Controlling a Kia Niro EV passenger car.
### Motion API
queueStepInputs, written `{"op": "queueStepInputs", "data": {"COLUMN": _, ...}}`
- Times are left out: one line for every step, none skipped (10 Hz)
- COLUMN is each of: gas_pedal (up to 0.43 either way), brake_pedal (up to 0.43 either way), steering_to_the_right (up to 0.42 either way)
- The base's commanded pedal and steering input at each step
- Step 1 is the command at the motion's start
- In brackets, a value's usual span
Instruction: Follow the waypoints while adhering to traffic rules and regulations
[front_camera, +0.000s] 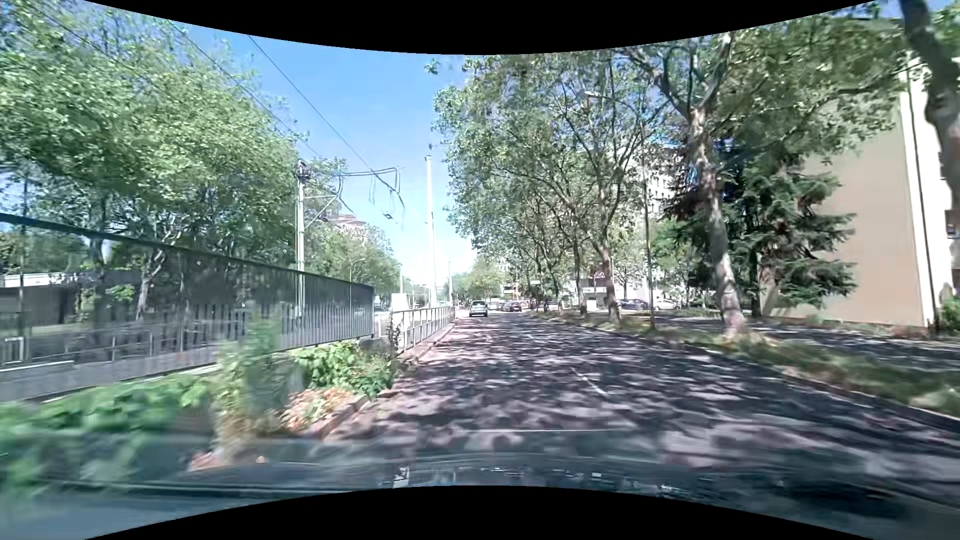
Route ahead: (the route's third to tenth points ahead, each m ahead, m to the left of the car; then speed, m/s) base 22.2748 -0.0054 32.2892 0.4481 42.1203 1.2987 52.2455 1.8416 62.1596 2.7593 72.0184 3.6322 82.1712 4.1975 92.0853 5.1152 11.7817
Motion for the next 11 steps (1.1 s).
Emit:
{"op": "queueStepInputs", "data": {"gas_pedal": 0.067, "brake_pedal": 0.000, "steering_to_the_right": -0.011}}
{"op": "queueStepInputs", "data": {"gas_pedal": 0.067, "brake_pedal": 0.000, "steering_to_the_right": -0.010}}
{"op": "queueStepInputs", "data": {"gas_pedal": 0.067, "brake_pedal": 0.000, "steering_to_the_right": -0.009}}
{"op": "queueStepInputs", "data": {"gas_pedal": 0.067, "brake_pedal": 0.000, "steering_to_the_right": -0.009}}
{"op": "queueStepInputs", "data": {"gas_pedal": 0.067, "brake_pedal": 0.000, "steering_to_the_right": -0.008}}
{"op": "queueStepInputs", "data": {"gas_pedal": 0.067, "brake_pedal": 0.000, "steering_to_the_right": -0.007}}
{"op": "queueStepInputs", "data": {"gas_pedal": 0.067, "brake_pedal": 0.000, "steering_to_the_right": -0.007}}
{"op": "queueStepInputs", "data": {"gas_pedal": 0.067, "brake_pedal": 0.000, "steering_to_the_right": -0.007}}
{"op": "queueStepInputs", "data": {"gas_pedal": 0.067, "brake_pedal": 0.000, "steering_to_the_right": -0.006}}
{"op": "queueStepInputs", "data": {"gas_pedal": 0.067, "brake_pedal": 0.000, "steering_to_the_right": -0.006}}
{"op": "queueStepInputs", "data": {"gas_pedal": 0.067, "brake_pedal": 0.000, "steering_to_the_right": -0.006}}
